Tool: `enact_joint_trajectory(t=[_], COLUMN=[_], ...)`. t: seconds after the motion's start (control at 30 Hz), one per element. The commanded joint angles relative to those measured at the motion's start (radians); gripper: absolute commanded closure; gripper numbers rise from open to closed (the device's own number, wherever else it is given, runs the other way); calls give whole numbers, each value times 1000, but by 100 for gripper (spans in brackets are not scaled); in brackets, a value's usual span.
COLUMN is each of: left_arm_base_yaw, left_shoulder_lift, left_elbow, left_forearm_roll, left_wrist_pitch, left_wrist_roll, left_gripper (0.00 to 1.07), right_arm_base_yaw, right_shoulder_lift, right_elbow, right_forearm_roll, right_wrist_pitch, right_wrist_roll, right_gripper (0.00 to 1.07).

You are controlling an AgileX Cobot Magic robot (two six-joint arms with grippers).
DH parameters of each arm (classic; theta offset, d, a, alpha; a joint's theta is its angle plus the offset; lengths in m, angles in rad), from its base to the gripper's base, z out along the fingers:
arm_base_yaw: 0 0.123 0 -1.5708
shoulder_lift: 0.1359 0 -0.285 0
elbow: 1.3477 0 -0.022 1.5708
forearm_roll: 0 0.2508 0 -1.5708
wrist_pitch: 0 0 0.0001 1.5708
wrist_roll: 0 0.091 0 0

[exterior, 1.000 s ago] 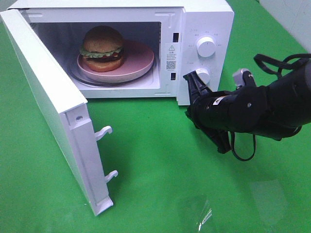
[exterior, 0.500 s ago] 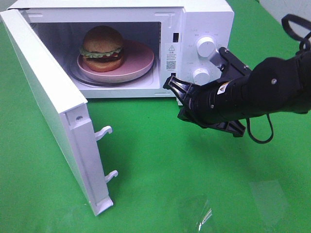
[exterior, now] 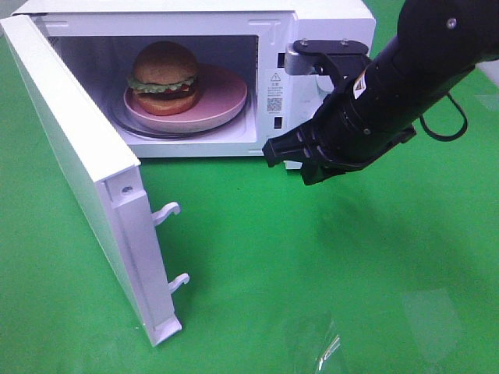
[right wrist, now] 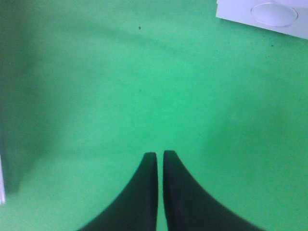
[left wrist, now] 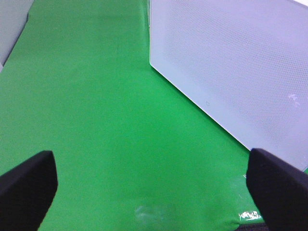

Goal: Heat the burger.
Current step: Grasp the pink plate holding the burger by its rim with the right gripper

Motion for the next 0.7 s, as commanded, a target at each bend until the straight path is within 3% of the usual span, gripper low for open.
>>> enact_joint_trajectory(t=[0.03, 0.13, 0.3, 0.43, 0.7], left_arm_base_yaw=[0, 0, 0, 0, 0], left_shoulder_lift=[-15, -15, -15, -15, -15], left_elbow=[-1, -1, -1, -1, -1], left_forearm_roll=[-9, -9, -9, -9, -9], left_wrist_pitch=[-16, -16, -16, -16, -16], left_wrist_roll=[0, 0, 0, 0, 0], left_gripper=[6, 6, 6, 6, 6], right_arm_base_yaw=[-4, -4, -4, -4, -4], right_shoulder_lift=[-9, -9, -9, -9, -9], right_elbow=[-59, -89, -98, -98, -98], right_forearm_roll=[-5, -3, -10, -36, -36], right_wrist_pitch=[149, 205, 229, 221, 171], right_wrist_roll=[-283, -513, -689, -1059, -1362], right_gripper=[101, 100, 100, 98, 96])
